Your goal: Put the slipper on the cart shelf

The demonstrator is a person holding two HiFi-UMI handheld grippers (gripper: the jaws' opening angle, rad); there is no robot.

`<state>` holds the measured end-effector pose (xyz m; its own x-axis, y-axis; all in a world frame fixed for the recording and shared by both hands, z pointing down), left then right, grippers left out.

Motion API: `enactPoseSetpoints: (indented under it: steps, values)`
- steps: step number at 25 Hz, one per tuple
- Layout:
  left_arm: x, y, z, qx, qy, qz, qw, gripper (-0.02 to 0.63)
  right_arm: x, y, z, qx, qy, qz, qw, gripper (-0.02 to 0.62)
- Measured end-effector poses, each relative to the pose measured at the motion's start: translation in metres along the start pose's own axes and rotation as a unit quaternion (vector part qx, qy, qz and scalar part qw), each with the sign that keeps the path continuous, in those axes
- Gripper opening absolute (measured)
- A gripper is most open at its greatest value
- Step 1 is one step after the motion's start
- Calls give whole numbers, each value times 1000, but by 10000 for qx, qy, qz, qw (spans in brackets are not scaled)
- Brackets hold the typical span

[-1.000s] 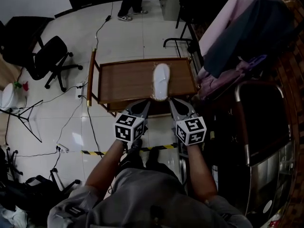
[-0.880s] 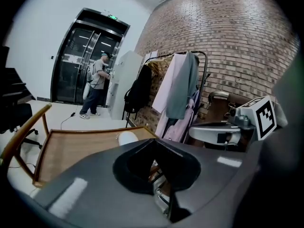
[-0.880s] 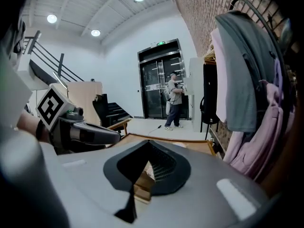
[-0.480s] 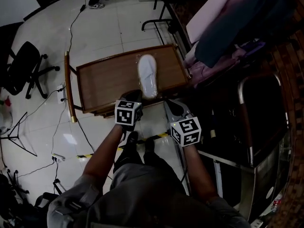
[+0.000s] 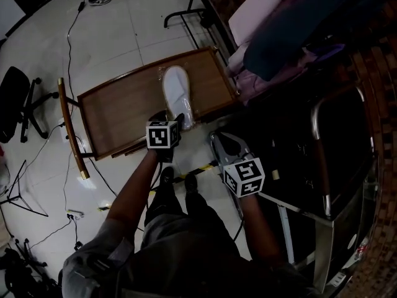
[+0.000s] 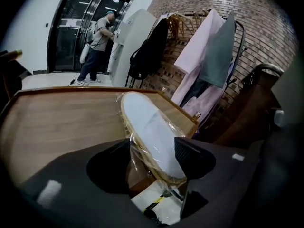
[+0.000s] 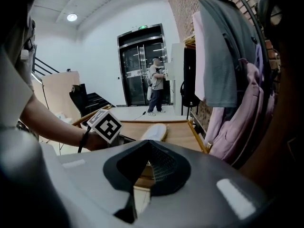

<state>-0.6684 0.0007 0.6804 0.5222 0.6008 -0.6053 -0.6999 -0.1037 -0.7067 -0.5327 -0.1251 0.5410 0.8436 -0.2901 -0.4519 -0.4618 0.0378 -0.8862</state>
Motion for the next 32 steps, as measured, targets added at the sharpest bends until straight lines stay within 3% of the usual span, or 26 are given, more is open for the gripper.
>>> enactPoseSetpoints:
  steps: [7, 9, 16, 24, 32]
  values:
    - [-19, -4, -3, -108, 299, 591, 9977, 268, 9, 5, -14, -181, -281, -90, 9994, 0]
    - [-19, -6, -2, 39, 370, 622, 9974, 221, 12, 7, -17, -198, -344, -121, 9991, 0]
    - [2, 14, -5, -78, 457, -113, 9989, 99, 20, 7, -18, -234, -491, -142, 9984, 0]
    - [31, 47, -16, -348, 50, -677, 9971, 51, 19, 15, 1, -205, -522, -270, 9981, 0]
    - [63, 68, -38, -858, -482, -1082, 9893, 32, 39, 16, 17, -245, -870, -446, 9949, 0]
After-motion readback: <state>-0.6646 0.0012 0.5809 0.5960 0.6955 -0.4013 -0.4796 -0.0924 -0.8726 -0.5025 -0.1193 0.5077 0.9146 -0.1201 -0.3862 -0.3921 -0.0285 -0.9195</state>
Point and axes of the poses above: the fingertips, and each gripper's own axes: x backward along the fingers, z to its left, y out of its top, the point moved 4 cm from there along x, backward along the fingers, and after that the axes turned 5 degrees about -z, right-handed, at the moved point
